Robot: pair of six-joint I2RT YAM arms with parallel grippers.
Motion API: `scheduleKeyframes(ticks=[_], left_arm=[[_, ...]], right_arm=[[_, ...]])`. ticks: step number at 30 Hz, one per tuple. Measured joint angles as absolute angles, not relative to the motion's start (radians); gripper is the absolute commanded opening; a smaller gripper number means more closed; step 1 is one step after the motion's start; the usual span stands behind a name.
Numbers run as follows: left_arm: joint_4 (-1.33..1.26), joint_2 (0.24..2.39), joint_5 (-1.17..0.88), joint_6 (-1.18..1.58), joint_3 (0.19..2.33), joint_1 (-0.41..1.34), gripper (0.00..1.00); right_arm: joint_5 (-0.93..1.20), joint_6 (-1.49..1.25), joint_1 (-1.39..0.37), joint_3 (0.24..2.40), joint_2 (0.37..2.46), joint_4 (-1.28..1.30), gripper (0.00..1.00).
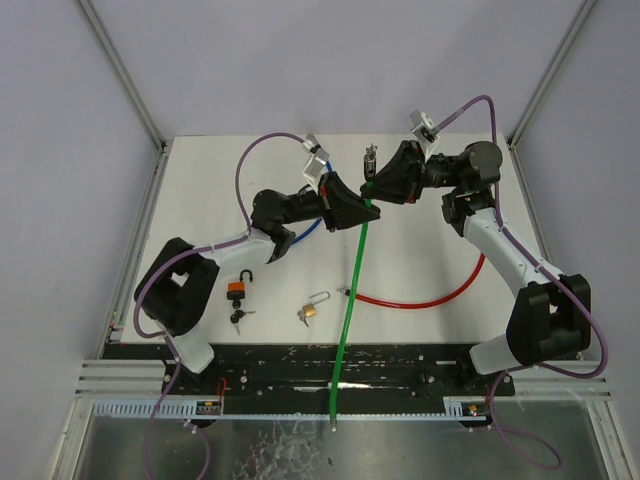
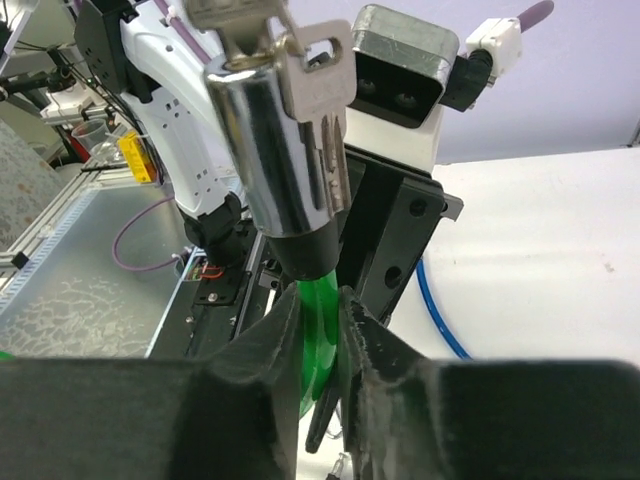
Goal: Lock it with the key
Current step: Pick up the lock from the center of the board, then adjust the key in the lock.
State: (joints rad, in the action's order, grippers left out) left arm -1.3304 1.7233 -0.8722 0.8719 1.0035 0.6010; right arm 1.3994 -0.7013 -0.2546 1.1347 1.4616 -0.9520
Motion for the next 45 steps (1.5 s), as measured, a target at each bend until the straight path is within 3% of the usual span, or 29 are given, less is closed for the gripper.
scheduleKeyframes(ticks=[4, 9, 13, 20, 29, 37, 45], left_arm=[[-1.28, 1.714, -0.854, 0.799, 0.991, 0.596, 0.01], [-1.041, 1.577, -0.773, 0.559, 0.912, 0.589, 0.01], [-0.811, 1.435, -0.662, 0.307, 0.875, 0.585, 0.01], [-0.429, 1.28, -0.406, -0.079, 0.856, 0.582, 0.01], [-0.114, 1.175, -0.113, -0.313, 0.825, 0.643, 0.0], [-0.064, 1.131, -0.016, -0.373, 0.811, 0.713, 0.01], [-0.064, 1.124, 0.001, -0.384, 0.792, 0.722, 0.0]], right_arm=[[1.38, -0.558, -0.255, 1.143, 1.453, -0.777, 0.79], [1.217, 0.039, -0.25, 1.325, 1.436, -0.041, 0.92], [1.072, 0.427, -0.223, 1.377, 1.367, 0.324, 1.0], [0.943, 0.756, -0.147, 1.348, 1.217, 0.624, 1.0], [1.09, 0.82, -0.144, 1.335, 1.184, 0.697, 0.99], [1.197, 0.704, -0.144, 1.331, 1.292, 0.55, 0.73], [1.221, 0.576, -0.203, 1.298, 1.312, 0.453, 0.6]])
